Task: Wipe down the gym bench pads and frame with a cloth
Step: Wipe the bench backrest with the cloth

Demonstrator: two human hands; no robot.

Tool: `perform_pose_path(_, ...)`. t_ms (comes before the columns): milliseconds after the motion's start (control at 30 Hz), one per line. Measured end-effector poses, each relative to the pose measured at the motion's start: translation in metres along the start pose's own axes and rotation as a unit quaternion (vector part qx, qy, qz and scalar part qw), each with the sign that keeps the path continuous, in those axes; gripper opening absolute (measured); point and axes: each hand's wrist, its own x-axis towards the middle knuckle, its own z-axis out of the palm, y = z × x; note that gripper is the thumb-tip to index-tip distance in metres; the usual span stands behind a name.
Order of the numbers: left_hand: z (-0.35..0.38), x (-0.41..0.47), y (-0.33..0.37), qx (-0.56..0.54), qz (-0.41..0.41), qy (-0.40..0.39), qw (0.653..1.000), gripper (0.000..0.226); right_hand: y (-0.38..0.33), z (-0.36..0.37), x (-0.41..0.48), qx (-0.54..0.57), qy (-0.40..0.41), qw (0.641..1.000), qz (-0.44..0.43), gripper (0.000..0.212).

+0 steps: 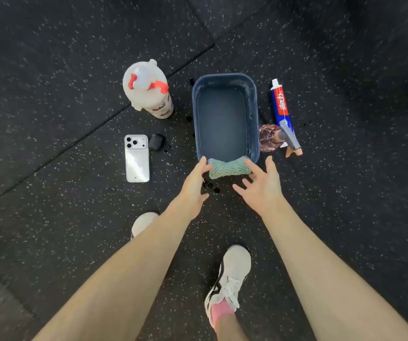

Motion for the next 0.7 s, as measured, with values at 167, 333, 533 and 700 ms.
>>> perform_pose_path(167,0.011,0.013,0.001,0.003,-0.016,-0.012,1.0,0.042,0.001,0.005,0.011,-0.033,0.011,0.999,-0.017,0.053)
perform_pose_path(333,0.011,0.022,0.005,0.0,-0.02,-0.007,1.0,0.042,0.0,0.007,0.019,-0.09,0.042,0.995,-0.003,0.046)
perform_pose_path(533,0.004,0.017,0.01,0.065,-0.026,-0.01,0.998,0.054,0.003,0.007,0.02,-0.138,0.059,0.989,0.013,0.046)
perform_pose_path(700,-0.001,-0.001,0.026,0.117,-0.02,0.018,0.993,0.048,0.004,0.012,-0.003,-0.172,0.067,0.982,0.026,0.039)
